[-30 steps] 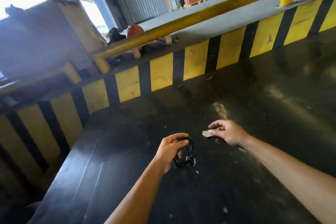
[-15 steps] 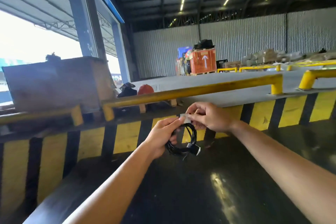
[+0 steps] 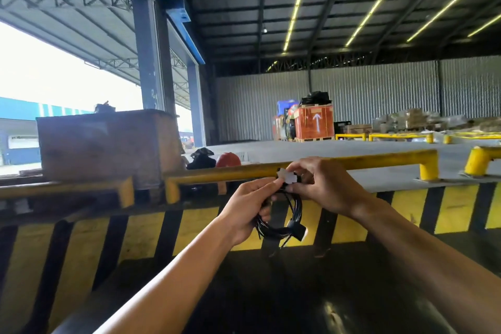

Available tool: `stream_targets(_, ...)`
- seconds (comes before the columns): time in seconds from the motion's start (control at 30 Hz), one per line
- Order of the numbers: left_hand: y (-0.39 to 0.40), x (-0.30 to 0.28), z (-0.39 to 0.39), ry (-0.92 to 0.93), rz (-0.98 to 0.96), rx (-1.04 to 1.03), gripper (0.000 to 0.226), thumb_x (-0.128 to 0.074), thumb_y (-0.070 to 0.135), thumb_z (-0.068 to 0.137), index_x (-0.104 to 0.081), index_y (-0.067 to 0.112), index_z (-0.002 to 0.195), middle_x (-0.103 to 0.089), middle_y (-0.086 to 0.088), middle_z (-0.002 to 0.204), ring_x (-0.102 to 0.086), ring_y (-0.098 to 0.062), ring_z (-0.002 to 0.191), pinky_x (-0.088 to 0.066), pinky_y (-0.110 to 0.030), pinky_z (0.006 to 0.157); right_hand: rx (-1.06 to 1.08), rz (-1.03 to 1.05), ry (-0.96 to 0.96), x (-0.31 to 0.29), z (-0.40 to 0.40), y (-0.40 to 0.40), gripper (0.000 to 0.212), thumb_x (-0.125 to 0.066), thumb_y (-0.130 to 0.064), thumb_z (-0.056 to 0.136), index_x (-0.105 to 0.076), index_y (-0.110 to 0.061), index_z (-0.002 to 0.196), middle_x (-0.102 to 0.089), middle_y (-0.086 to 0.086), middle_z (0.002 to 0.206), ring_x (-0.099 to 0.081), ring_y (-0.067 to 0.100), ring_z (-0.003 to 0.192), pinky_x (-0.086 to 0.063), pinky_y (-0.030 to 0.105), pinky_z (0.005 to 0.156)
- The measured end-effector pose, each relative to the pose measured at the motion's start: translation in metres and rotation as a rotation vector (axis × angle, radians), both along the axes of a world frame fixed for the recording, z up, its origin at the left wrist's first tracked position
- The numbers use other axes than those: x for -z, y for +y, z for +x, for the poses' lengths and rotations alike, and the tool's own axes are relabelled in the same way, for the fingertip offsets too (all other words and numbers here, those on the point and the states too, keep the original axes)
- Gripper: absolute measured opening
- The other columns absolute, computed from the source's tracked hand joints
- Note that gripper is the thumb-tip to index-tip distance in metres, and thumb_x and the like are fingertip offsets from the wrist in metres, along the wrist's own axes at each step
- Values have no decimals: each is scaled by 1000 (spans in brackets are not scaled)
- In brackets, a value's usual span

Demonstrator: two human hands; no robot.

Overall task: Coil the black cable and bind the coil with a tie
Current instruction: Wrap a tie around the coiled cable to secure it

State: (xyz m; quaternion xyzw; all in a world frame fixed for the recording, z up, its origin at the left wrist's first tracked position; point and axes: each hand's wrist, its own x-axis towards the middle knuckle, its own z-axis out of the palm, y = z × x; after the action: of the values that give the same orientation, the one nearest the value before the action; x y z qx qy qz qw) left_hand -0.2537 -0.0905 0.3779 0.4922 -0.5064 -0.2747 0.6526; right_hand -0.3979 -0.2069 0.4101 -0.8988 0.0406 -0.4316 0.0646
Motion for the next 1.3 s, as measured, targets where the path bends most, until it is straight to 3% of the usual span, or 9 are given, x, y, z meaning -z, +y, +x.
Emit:
stream_targets(0.13, 3, -5, -1, -7, -63, 3, 16, -61, 13, 91, -76, 18, 92, -51, 2, 63, -36, -6, 41, -32, -19, 42, -36, 129, -41, -2, -1, 1, 40, -76, -27, 76, -65, -14, 112, -72, 5, 107, -62, 7, 90, -42, 5, 72)
stream_targets(0.47, -2, -10, -6, -209, -78, -147, 17, -63, 16, 90, -74, 25, 82, -48, 5, 60, -30, -6, 41, -27, -18, 41, -23, 190, -11, -6, -4, -3, 40, -79, -27, 72, -66, -14, 108, -70, 2, 94, -64, 8, 82, -47, 11, 66)
stream_targets(0.6, -4, -11, -7, -393, -110, -247, 21, -60, 19, 92, -74, 30, 80, -58, 13, 58, -42, -6, 45, -35, -16, 45, -43, 209, 28, -6, -5, -7, 38, -76, -27, 76, -65, -16, 110, -73, 2, 98, -67, 11, 87, -53, 20, 71)
stream_targets(0.7, -6, -13, -8, -622, -152, -413, 16, -59, 19, 92, -74, 22, 88, -72, -3, 78, -62, -15, 68, -48, -30, 65, -40, 194, 24, -5, -4, -7, 35, -67, -33, 84, -62, -17, 114, -71, 4, 109, -67, 15, 98, -55, 26, 78)
stream_targets(0.83, -9, -14, -8, -761, -138, -535, 15, -58, 21, 91, -70, 20, 81, -66, 4, 68, -53, -7, 60, -41, -26, 59, 7, 170, -24, -4, -1, -4, 38, -59, -38, 89, -56, -18, 122, -69, 8, 115, -69, 20, 93, -56, 35, 81)
stream_targets(0.93, -9, -15, -10, -769, -68, -490, 16, -57, 23, 92, -69, 25, 81, -68, 2, 73, -56, -14, 65, -42, -28, 62, -6, 125, 17, -3, 3, -4, 32, -60, -29, 90, -61, -17, 119, -68, 8, 117, -65, 16, 92, -45, 18, 70)
stream_targets(1.03, -7, -17, -7, -712, -17, -424, 17, -56, 23, 93, -70, 18, 85, -70, -10, 78, -58, -32, 71, -41, -31, 66, 15, 132, -16, -3, 4, -5, 34, -66, -30, 85, -65, -14, 116, -67, 5, 117, -62, 18, 100, -43, 19, 77)
stream_targets(1.17, -1, -18, -7, -660, 30, -355, 27, -56, 22, 93, -62, 26, 67, -47, 14, 49, -34, -5, 43, -28, -24, 46, 11, 128, -36, -4, 3, -4, 26, -73, -29, 78, -70, -16, 101, -69, 2, 95, -60, 11, 81, -41, 12, 63)
stream_targets(1.3, 2, -19, -11, -530, -5, -281, 36, -51, 23, 97, -62, 36, 65, -48, 17, 49, -32, -2, 40, -28, -18, 40, -123, 263, -49, -8, -2, 0, 13, -75, -24, 76, -71, -22, 89, -71, -5, 78, -67, 11, 71, -51, 16, 60)
